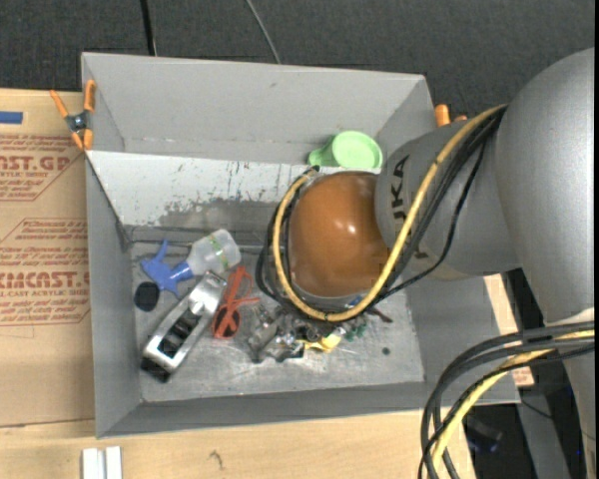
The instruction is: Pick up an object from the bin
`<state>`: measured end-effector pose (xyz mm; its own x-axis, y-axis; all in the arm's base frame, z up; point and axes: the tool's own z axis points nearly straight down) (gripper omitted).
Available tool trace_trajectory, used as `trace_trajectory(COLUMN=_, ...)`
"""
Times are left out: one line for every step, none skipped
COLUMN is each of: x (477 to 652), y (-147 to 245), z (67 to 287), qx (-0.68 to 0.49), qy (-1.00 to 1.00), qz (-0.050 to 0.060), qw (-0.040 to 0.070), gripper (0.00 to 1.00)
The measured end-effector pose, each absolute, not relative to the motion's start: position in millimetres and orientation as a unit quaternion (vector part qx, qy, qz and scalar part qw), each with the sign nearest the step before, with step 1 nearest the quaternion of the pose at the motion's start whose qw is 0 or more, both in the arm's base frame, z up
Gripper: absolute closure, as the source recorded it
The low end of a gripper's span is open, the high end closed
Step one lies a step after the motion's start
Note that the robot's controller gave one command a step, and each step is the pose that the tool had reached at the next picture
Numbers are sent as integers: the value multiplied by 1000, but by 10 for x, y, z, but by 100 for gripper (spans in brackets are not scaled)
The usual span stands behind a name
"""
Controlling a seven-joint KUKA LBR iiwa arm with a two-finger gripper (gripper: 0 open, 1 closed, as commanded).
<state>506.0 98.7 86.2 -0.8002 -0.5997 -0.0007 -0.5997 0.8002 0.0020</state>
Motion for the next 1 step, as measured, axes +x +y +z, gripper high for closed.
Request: trace_trajectory(x=5058, y=982, z=861, qx=-316, qy=949, qz=1, qw=-1, gripper=0)
